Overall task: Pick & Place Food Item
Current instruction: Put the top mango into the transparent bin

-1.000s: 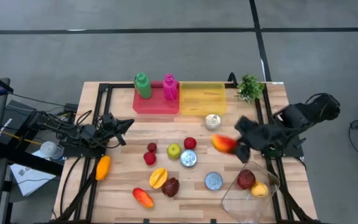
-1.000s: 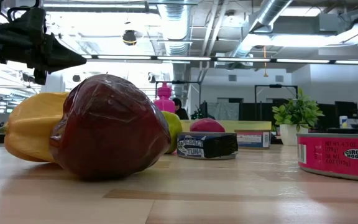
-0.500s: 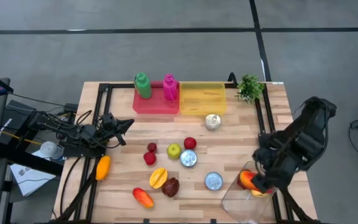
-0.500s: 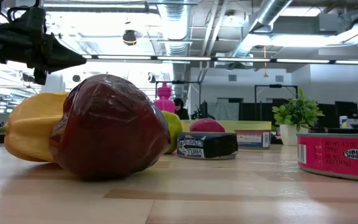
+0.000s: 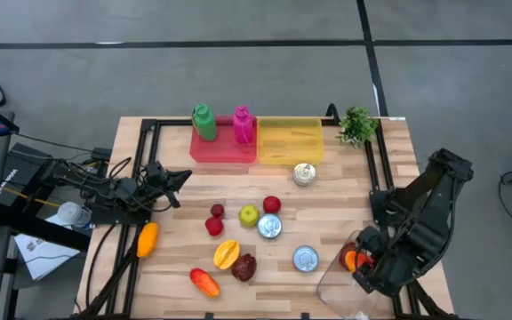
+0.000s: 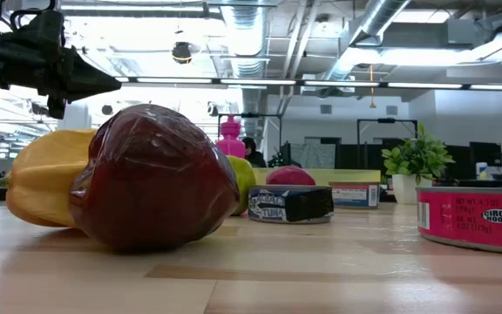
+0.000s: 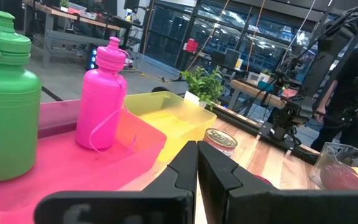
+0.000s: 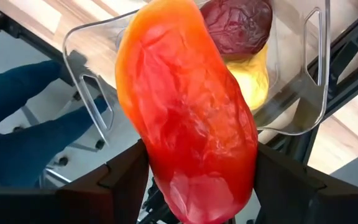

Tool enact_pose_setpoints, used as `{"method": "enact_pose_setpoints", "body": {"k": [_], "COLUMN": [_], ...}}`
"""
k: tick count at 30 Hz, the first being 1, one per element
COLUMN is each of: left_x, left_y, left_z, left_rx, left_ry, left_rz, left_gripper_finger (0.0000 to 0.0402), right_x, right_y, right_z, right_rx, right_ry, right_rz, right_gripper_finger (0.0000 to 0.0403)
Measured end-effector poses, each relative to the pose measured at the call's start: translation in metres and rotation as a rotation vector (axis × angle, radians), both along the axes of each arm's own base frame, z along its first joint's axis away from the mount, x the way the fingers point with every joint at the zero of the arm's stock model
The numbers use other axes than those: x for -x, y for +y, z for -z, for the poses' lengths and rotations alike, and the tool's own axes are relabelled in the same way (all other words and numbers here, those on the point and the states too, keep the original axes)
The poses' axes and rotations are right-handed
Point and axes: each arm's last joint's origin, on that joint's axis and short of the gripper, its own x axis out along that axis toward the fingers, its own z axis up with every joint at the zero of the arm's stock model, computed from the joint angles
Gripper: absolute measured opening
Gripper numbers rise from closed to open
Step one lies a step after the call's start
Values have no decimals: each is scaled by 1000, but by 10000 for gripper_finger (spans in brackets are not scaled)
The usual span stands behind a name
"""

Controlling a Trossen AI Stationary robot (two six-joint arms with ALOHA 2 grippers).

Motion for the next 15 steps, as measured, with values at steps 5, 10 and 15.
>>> {"method": "enact_pose_setpoints", "body": {"k": [5,10,15], "left_x": [0,0,0], "left_y": [0,0,0], "left_z": [0,0,0], "left_rx": [0,0,0], "left_ry": [0,0,0], "left_rz": [-1,0,0], "left_gripper_finger": [1,1,1], "right_x": [-7,-11,-14], "right_y": [8,12,14], "right_z": [10,13,13], "right_rx": [33,36,32], "right_ry": [19,-10,-65], "right_rz": [0,-4,-7], "right_gripper_finger": [246,246,246]}}
